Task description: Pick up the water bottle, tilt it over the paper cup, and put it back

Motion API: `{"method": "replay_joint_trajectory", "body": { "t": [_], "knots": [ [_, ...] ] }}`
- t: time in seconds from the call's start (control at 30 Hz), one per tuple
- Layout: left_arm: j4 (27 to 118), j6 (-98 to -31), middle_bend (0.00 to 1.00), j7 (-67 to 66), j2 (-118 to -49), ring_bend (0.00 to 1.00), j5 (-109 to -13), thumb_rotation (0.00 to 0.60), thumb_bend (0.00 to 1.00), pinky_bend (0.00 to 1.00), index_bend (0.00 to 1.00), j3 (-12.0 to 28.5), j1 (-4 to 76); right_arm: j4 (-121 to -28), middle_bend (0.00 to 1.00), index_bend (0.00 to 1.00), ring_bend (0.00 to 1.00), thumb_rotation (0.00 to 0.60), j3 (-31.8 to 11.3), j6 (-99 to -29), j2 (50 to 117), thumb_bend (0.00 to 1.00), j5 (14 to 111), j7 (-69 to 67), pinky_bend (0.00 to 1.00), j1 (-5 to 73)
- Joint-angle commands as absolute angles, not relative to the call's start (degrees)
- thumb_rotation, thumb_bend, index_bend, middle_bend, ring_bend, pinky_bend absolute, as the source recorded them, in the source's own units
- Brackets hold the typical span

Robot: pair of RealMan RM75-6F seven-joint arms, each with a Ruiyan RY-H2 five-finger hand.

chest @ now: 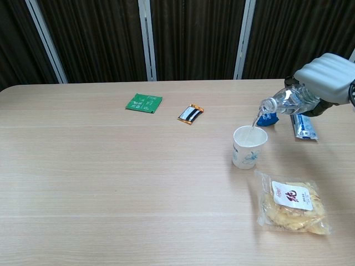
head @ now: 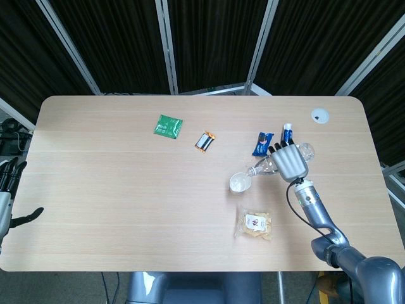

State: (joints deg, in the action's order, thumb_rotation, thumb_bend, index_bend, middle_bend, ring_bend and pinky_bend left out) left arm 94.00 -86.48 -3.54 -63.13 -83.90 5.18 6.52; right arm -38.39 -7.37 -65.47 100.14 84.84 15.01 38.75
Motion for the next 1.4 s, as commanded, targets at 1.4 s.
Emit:
{"method": "replay_joint_trajectory", "body": {
  "t": [1.4],
  "knots": [
    [95.3,-85.1,0.00,-3.8,-62.7,0.00,-83.8,0.600,0.00,0.00,0.00,4.5,6.8,-61.8,0.63,0.45,0.55,0.600,-10.3,-62.6,93.8,0.50,79.4,-47.6,0.52,27.6]
  ]
}}
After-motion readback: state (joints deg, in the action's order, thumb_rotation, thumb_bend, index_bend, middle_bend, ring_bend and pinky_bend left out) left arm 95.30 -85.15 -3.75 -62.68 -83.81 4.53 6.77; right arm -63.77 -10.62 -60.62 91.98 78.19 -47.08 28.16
